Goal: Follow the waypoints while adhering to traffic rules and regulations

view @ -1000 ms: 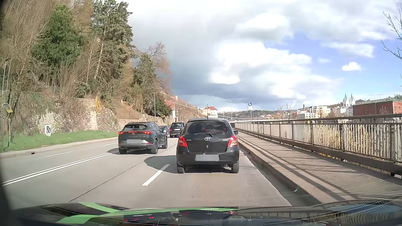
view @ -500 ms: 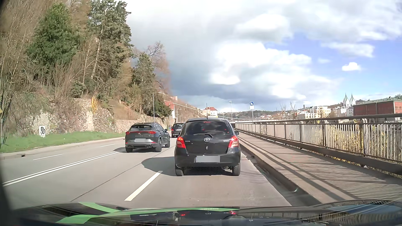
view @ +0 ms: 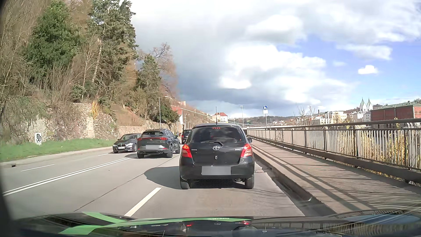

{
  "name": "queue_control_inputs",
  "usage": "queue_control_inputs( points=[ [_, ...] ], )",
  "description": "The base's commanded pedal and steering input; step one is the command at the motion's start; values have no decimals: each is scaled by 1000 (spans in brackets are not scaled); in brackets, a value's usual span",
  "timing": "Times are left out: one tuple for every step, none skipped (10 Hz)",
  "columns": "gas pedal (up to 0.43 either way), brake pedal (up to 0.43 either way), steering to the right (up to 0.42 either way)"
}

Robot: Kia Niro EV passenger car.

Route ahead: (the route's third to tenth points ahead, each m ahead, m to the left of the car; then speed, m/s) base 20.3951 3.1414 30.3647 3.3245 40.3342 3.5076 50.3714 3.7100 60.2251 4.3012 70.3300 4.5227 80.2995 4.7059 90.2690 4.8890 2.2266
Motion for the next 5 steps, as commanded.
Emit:
queue_control_inputs(
  points=[
    [0, 171, -4],
    [0, 220, -4],
    [0, 238, -4],
    [0, 238, -4],
    [0, 238, -4]
  ],
)
